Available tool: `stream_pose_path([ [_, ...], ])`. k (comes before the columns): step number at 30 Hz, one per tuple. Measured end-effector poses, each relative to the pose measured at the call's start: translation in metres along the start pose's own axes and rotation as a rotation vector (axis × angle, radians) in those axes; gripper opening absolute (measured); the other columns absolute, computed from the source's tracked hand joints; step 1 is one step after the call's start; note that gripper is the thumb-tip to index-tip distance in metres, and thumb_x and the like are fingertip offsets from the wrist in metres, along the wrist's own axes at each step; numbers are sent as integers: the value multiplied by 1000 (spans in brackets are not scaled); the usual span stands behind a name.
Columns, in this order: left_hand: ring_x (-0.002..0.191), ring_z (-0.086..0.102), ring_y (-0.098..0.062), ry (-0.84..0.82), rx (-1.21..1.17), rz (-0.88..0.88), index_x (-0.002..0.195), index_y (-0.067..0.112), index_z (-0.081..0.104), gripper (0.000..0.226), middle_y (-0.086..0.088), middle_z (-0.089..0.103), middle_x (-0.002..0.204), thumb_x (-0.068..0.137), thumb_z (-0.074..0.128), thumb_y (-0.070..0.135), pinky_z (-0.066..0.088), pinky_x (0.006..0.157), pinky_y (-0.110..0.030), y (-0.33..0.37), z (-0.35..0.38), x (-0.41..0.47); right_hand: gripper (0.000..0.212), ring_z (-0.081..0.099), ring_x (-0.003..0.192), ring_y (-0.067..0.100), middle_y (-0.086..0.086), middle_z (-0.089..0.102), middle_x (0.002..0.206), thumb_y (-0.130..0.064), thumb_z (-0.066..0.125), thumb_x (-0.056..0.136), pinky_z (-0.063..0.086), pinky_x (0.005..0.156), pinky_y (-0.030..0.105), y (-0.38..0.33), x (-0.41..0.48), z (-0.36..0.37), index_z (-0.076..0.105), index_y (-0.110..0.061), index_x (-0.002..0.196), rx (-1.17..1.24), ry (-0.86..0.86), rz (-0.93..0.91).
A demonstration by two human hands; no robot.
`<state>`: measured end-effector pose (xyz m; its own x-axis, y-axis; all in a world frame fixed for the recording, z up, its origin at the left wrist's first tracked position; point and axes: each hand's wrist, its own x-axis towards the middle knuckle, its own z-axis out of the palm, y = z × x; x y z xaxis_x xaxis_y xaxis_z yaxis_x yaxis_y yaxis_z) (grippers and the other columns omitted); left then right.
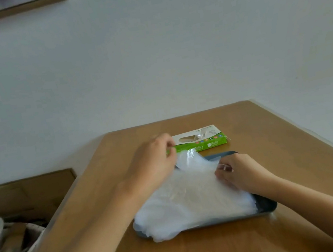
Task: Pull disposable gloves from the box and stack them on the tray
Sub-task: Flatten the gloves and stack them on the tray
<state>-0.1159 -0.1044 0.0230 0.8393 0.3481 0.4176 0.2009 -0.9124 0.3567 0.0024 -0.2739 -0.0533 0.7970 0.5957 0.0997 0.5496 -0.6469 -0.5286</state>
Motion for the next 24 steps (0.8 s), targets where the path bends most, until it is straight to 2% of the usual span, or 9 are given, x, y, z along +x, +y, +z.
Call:
stream_pose_path([
  [3,109,58,-19,-175,-56,111,115,18,64,27,1,66,115,96,45,20,42,91,-25,30,26,-10,20,54,67,17,4,67,81,-27,55,92,37,58,29,-1,-1,0,64,-10,84,-7,7,-2],
  [6,121,51,-29,-412,19,142,130,4,50,34,-16,55,131,101,38,18,38,99,-33,38,60,-21,23,52,69,18,7,66,85,-25,52,93,34,59,30,-3,-1,1,63,-7,86,-38,20,6],
  [8,140,29,-29,-534,138,137,147,2,27,48,-17,30,152,104,32,24,22,114,-36,30,75,-24,24,53,73,19,8,66,88,-25,50,94,34,61,30,-2,0,2,64,-6,88,-64,10,12],
  [10,149,-1,-23,-624,211,139,153,9,3,59,-9,-1,162,105,23,35,0,119,-38,18,83,-28,23,56,80,19,5,66,92,-26,49,95,37,65,29,0,-1,-1,64,-9,93,-103,14,5],
  [13,145,-21,-17,-630,186,112,152,20,-14,67,1,-26,157,101,17,51,-10,117,-40,3,93,-31,24,52,108,15,-7,56,116,-31,57,92,39,85,24,-2,-9,-6,58,-22,114,-191,161,-143],
  [15,143,-27,-17,-588,179,98,149,21,-21,72,5,-38,149,99,18,55,-11,116,-41,1,99,-32,29,47,114,9,-12,50,121,-33,60,91,36,92,19,-8,-15,-7,56,-28,119,-219,170,-332],
  [18,142,-30,-18,-541,173,88,147,18,-26,76,5,-45,140,100,22,54,-10,117,-41,0,103,-33,35,44,123,0,-17,48,135,-44,40,97,32,102,15,-9,-22,-1,50,-34,130,-271,-73,-455],
  [21,143,-27,-16,-560,132,90,148,15,-24,78,1,-38,150,99,24,54,-10,119,-40,-5,100,-35,80,11,143,-1,-17,13,157,-70,7,78,0,112,14,6,-22,-5,16,-36,150,-391,-331,-401],
  [24,144,-23,-14,-614,183,67,150,21,-19,88,3,-27,156,92,25,69,-11,118,-44,-22,91,-35,86,-11,142,0,-13,-11,158,-78,14,76,-13,110,20,18,-19,-18,-9,-40,149,-547,-443,-389],
])
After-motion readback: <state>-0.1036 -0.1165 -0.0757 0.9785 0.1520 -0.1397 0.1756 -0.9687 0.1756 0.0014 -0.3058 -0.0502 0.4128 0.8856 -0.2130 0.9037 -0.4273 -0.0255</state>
